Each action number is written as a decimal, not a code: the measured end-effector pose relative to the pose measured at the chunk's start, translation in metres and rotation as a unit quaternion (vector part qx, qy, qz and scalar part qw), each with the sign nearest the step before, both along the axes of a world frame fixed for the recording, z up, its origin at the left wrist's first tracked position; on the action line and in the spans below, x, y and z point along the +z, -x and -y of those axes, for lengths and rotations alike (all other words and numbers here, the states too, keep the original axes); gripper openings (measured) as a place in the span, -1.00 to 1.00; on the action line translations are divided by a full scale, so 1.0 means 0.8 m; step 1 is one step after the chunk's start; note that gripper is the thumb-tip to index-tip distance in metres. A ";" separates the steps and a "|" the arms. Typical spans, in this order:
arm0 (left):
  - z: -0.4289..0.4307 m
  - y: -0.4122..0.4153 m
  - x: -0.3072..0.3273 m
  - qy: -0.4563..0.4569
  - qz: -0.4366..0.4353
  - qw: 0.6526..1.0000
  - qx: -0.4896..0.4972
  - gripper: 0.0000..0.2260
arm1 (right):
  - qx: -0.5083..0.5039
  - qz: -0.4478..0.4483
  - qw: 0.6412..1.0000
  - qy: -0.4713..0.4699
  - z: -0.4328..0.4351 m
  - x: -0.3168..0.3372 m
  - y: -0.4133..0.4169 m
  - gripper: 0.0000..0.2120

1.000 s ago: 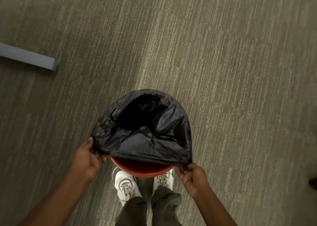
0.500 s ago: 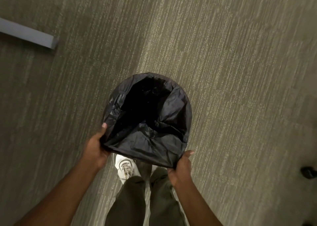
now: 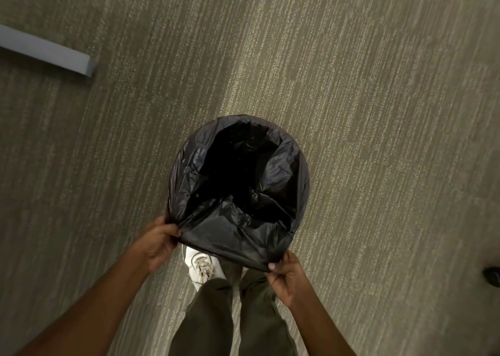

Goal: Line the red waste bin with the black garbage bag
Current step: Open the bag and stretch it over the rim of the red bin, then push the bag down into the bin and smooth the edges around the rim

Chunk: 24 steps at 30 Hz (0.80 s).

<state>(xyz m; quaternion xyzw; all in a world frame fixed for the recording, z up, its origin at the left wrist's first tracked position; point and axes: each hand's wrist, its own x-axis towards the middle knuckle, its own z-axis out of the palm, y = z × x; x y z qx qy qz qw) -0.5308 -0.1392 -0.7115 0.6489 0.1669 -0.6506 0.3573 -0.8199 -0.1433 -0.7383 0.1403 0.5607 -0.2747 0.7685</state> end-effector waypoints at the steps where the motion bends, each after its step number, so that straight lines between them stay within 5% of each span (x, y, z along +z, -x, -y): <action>1: 0.002 0.000 -0.001 -0.004 -0.010 1.000 0.013 -0.61 | 0.006 -0.008 1.000 0.000 0.001 -0.004 -0.001 -0.31; 12: 0.025 -0.004 -0.036 -0.051 0.005 0.989 0.138 -0.69 | 0.083 -0.265 0.958 -0.075 0.036 -0.032 -0.030 -0.73; 20: 0.051 -0.011 -0.071 -0.127 0.083 0.988 0.004 -0.83 | 0.108 -0.273 0.952 -0.086 0.063 -0.044 -0.025 -0.81; 24: 0.068 -0.032 -0.076 -0.163 0.145 0.976 -0.021 -0.89 | 0.137 -0.244 0.959 -0.055 0.091 -0.038 0.004 -0.66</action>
